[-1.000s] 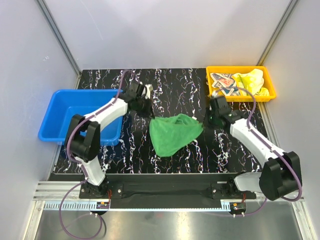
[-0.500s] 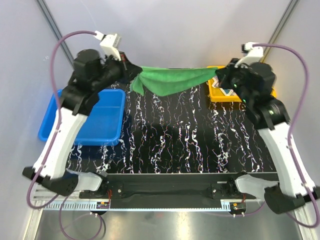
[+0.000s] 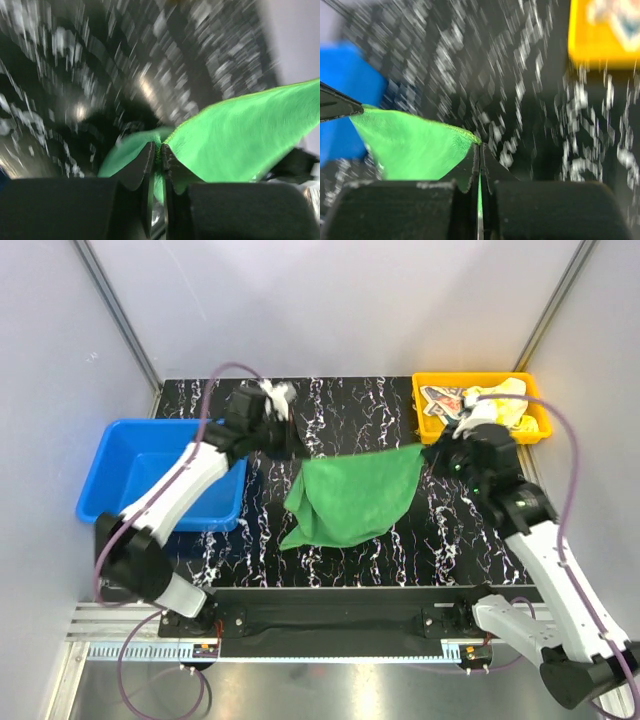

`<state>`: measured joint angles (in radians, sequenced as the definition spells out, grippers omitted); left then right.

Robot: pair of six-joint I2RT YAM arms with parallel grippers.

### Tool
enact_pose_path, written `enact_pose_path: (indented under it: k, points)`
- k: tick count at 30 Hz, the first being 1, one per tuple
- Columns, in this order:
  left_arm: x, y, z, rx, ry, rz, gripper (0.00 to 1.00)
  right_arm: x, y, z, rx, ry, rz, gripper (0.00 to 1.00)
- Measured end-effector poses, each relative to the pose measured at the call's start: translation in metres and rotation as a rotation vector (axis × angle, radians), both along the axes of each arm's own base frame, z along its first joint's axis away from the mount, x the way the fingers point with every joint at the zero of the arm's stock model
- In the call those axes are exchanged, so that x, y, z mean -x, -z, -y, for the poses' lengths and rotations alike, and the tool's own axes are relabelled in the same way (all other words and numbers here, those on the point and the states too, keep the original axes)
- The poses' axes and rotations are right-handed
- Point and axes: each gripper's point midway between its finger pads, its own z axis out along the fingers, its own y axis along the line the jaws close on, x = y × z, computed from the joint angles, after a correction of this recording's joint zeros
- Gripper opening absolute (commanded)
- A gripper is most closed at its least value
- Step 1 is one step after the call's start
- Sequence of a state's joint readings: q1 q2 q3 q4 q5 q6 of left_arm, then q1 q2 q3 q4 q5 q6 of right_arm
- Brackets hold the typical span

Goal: Fold and stack the towels
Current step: Flatten out the crumpled towel

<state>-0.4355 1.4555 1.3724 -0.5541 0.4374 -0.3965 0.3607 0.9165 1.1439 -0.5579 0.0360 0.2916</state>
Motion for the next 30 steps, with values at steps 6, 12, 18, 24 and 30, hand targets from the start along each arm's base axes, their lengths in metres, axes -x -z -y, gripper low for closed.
enact_pose_path:
  k: [6, 12, 18, 24, 30]
  points:
    - [0.007, 0.136, -0.002, -0.155, 0.008, -0.336, 0.47, 0.004, 0.101, 0.001, 0.055, 0.032, -0.267, 0.00]
    - [0.001, 0.141, -0.012, -0.211, -0.026, -0.308, 0.53, -0.005, 0.126, 0.012, 0.098, 0.120, -0.340, 0.00]
    - [0.004, 0.137, -0.022, -0.239, -0.056, -0.260, 0.54, -0.009, 0.145, 0.017, 0.127, 0.168, -0.394, 0.00]
    - [0.016, 0.159, -0.026, -0.271, -0.054, -0.295, 0.54, -0.011, 0.144, 0.016, 0.119, 0.170, -0.389, 0.00]
    - [0.021, 0.180, -0.023, -0.298, -0.042, -0.327, 0.55, -0.011, 0.144, 0.017, 0.121, 0.173, -0.388, 0.00]
